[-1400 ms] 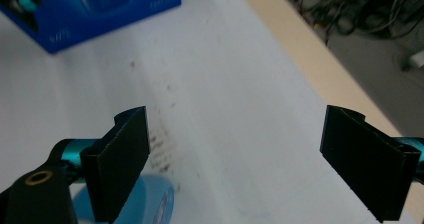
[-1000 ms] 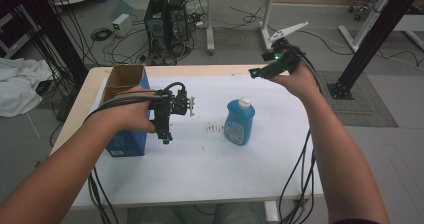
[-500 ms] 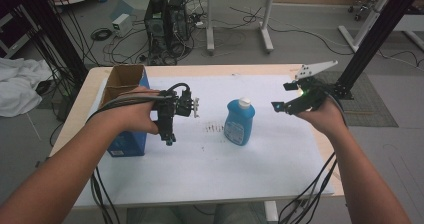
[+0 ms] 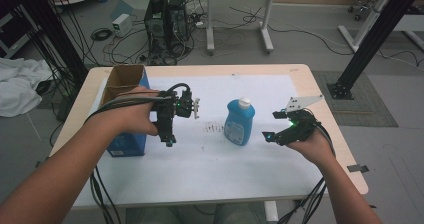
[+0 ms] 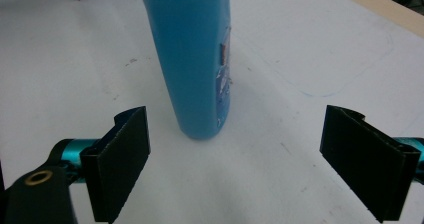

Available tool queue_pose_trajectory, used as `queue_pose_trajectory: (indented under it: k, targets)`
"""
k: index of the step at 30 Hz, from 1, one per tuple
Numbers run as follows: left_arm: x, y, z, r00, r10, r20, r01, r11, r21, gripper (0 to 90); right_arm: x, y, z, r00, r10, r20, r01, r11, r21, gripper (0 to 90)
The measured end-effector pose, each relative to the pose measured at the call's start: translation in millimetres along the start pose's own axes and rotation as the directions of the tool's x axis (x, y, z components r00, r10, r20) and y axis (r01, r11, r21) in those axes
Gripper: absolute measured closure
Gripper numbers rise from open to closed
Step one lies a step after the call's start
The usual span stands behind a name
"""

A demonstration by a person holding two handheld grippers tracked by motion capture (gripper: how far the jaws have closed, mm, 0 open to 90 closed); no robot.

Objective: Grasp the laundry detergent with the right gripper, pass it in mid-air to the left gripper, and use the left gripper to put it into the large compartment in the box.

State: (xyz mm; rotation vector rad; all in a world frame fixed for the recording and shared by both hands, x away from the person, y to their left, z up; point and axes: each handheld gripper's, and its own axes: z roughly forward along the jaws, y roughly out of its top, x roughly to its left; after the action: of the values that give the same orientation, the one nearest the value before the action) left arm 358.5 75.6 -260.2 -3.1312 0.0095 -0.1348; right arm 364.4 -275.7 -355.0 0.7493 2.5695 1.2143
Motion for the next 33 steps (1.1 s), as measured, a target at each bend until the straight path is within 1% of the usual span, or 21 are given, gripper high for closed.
queue_pose_trajectory:
  k: [2, 3, 4, 5, 9, 11, 13, 15, 16, 18, 19, 20, 21, 22, 23, 24, 25, 29, 31, 32, 33]
  targets:
    - [-0.2, -1.1, -0.3, 1.0000, -0.003, -0.002, 0.003, 1.0000, -0.001, 12.1, 1.0, -1.0, 3.2, 1.0000, -0.005, -0.002, 0.005, 1.000, -0.001, 11.7]
    - [0.7, -1.2, -0.8, 0.9999, 0.015, -0.002, -0.015, 0.9999, -0.002, 12.2, 1.5, -1.5, 5.7, 0.9999, -0.011, -0.002, 0.011, 1.000, -0.007, 11.7]
    - [-0.9, -1.8, -0.5, 1.0000, -0.002, 0.004, 0.002, 1.0000, -0.003, 12.2, 3.4, -2.3, 9.6, 0.9999, -0.002, -0.010, 0.002, 1.000, -0.004, 11.7]
    - [-1.1, -1.9, -0.9, 1.0000, 0.000, 0.002, 0.000, 1.0000, -0.001, 12.2, 5.6, -2.2, 15.6, 0.9999, -0.005, -0.010, 0.005, 1.000, 0.010, 11.7]
    - [-1.8, -3.0, -0.2, 1.0000, -0.002, 0.003, 0.002, 1.0000, -0.006, 12.2, 9.0, -1.2, 23.1, 0.9996, 0.014, -0.023, -0.014, 1.000, 0.002, 11.7]
    - [-1.6, -3.4, -0.4, 1.0000, -0.001, 0.001, 0.001, 1.0000, -0.001, 12.1, 10.0, -0.3, 28.2, 0.9992, 0.010, -0.039, -0.010, 1.000, 0.007, 11.7]
    - [-1.5, -4.1, 0.3, 1.0000, -0.001, 0.005, 0.001, 1.0000, 0.000, 12.1, 10.2, -0.4, 34.2, 0.9985, 0.002, -0.055, -0.003, 1.000, -0.013, 11.7]
    - [0.0, -4.4, 1.2, 1.0000, 0.010, 0.000, -0.010, 0.9999, -0.009, 12.2, 11.9, 0.5, 35.7, 0.9977, 0.027, -0.062, -0.028, 1.000, -0.010, 11.7]
    - [-0.7, -5.3, 2.3, 0.9999, 0.000, 0.012, 0.000, 1.0000, -0.006, 12.2, 11.8, 0.3, 37.8, 0.9975, 0.028, -0.064, -0.029, 1.000, -0.010, 11.7]
    - [-0.1, -5.6, 2.5, 1.0000, 0.001, 0.008, -0.001, 1.0000, -0.003, 12.2, 10.4, 0.3, 41.8, 0.9988, 0.013, -0.048, -0.014, 1.000, -0.017, 11.7]
    - [0.8, -5.7, 2.8, 1.0000, 0.009, 0.004, -0.008, 0.9999, -0.010, 12.2, 11.2, 0.2, 44.6, 0.9983, 0.025, -0.052, -0.026, 1.000, -0.015, 11.7]
    - [-0.3, -6.2, 3.1, 0.9999, -0.006, 0.009, 0.007, 0.9999, -0.010, 12.1, 12.1, 0.0, 47.6, 0.9976, 0.033, -0.061, -0.034, 0.999, -0.010, 11.7]
    - [-0.4, -6.5, 3.1, 0.9999, -0.007, 0.008, 0.007, 0.9999, -0.013, 12.2, 12.7, 0.0, 49.2, 0.9977, 0.037, -0.056, -0.038, 0.999, -0.009, 11.7]
    - [-0.6, -6.9, 3.1, 1.0000, -0.007, 0.006, 0.007, 0.9999, -0.014, 12.2, 12.4, -0.3, 52.2, 0.9982, 0.024, -0.054, -0.024, 1.000, -0.010, 11.7]
    - [0.4, -7.0, 2.7, 1.0000, 0.008, 0.000, -0.008, 0.9999, -0.014, 12.2, 12.9, -0.2, 54.9, 0.9980, 0.032, -0.054, -0.033, 0.999, -0.005, 11.7]
    - [-0.6, -7.8, 3.2, 0.9999, -0.007, 0.008, 0.008, 0.9998, -0.016, 12.2, 13.5, -0.1, 57.1, 0.9974, 0.046, -0.055, -0.047, 0.999, -0.013, 11.7]
    - [-0.6, -8.3, 3.1, 1.0000, -0.009, 0.004, 0.009, 0.9998, -0.016, 12.2, 12.9, -0.4, 59.7, 0.9981, 0.036, -0.050, -0.037, 0.999, -0.016, 11.7]
    - [-0.6, -9.9, 2.6, 1.0000, 0.000, 0.002, 0.000, 1.0000, -0.010, 12.2, 11.9, -0.8, 67.3, 0.9983, 0.039, -0.043, -0.040, 0.999, -0.030, 11.7]
    - [-1.1, -11.1, 2.5, 1.0000, -0.007, 0.005, 0.007, 0.9999, -0.009, 12.2, 12.6, -0.8, 71.1, 0.9969, 0.063, -0.047, -0.065, 0.997, -0.048, 11.7]
    - [-1.1, -11.7, 2.6, 1.0000, -0.007, 0.004, 0.007, 1.0000, -0.006, 12.1, 11.6, -0.8, 72.4, 0.9979, 0.051, -0.039, -0.053, 0.997, -0.054, 11.7]
    - [-0.9, -11.9, 2.5, 1.0000, 0.000, -0.002, 0.000, 1.0000, -0.005, 12.2, 12.8, -0.4, 74.6, 0.9971, 0.065, -0.039, -0.068, 0.996, -0.059, 11.7]
